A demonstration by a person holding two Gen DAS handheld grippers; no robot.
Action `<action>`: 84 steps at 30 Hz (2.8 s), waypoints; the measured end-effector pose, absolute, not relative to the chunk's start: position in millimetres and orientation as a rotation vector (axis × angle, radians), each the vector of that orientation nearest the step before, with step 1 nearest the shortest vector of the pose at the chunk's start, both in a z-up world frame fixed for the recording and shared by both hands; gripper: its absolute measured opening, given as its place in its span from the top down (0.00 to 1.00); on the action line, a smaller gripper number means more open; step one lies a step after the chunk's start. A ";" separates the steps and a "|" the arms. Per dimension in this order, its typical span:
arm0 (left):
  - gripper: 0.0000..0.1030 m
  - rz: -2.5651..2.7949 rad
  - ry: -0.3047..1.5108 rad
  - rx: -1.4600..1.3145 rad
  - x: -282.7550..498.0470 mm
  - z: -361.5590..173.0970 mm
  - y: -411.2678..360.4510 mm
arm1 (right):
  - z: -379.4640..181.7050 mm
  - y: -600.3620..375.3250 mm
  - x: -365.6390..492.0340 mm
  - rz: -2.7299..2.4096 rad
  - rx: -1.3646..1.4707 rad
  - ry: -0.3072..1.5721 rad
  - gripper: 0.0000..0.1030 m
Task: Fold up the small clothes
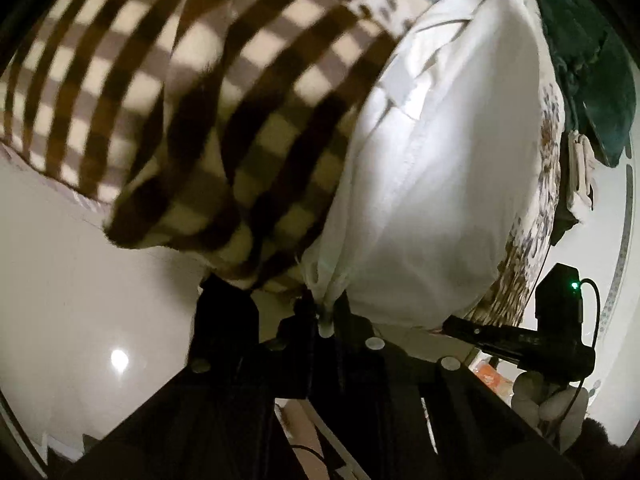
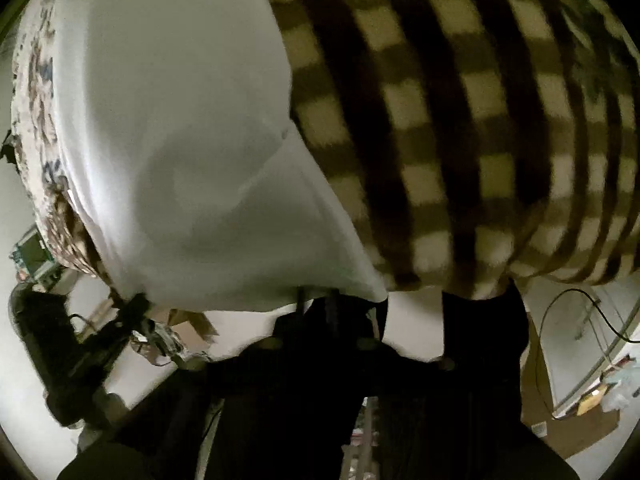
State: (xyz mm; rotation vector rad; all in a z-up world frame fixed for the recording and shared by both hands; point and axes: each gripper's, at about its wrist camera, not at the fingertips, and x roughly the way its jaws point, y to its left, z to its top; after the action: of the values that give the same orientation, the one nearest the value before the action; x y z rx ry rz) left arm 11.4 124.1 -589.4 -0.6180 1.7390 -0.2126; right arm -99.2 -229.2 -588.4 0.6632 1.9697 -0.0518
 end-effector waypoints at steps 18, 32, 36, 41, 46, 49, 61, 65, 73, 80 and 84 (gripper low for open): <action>0.79 -0.227 1.681 -0.534 41.6 -557.4 169.2 | -544.0 -253.2 -67.0 0.035 0.679 1.933 0.52; 0.19 -0.445 1.326 -0.640 284.4 -512.8 59.9 | -465.8 -311.8 164.9 0.032 0.627 1.510 0.26; 0.19 -0.439 1.340 -0.584 360.8 -537.8 20.3 | -490.0 -340.8 251.5 0.026 0.641 1.453 0.26; 0.48 -0.433 1.309 -0.568 417.6 -562.8 -6.1 | -526.5 -364.1 333.9 0.051 0.742 1.440 0.26; 0.95 -0.387 1.342 -0.534 442.0 -582.6 -12.8 | -558.6 -366.8 379.9 0.098 0.826 1.442 0.26; 0.95 -0.340 1.353 -0.509 449.7 -590.8 2.4 | -571.5 -373.5 391.1 0.107 0.841 1.464 0.26; 0.29 -0.535 1.387 -0.696 474.3 -612.3 -13.8 | -589.7 -371.9 437.7 0.297 0.882 1.456 0.24; 0.76 -0.560 1.332 -0.549 483.5 -603.4 -38.2 | -594.6 -358.2 457.2 0.370 0.886 1.453 0.25; 0.86 -0.570 1.278 -0.481 476.2 -580.1 -33.7 | -577.0 -328.4 469.4 0.389 0.792 1.406 0.94; 0.86 -0.619 1.187 -0.505 439.0 -530.7 -15.9 | -524.3 -296.4 436.2 0.482 0.713 1.287 0.95; 0.86 -0.644 1.181 -0.518 402.6 -509.7 -9.5 | -496.5 -282.3 391.5 0.536 0.666 1.244 0.95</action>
State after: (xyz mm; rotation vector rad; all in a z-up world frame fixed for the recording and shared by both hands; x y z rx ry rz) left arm 402.6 -9.5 -509.7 -0.5184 1.1811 -0.6445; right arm 391.5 -282.3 -496.5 0.6656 1.2442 0.5357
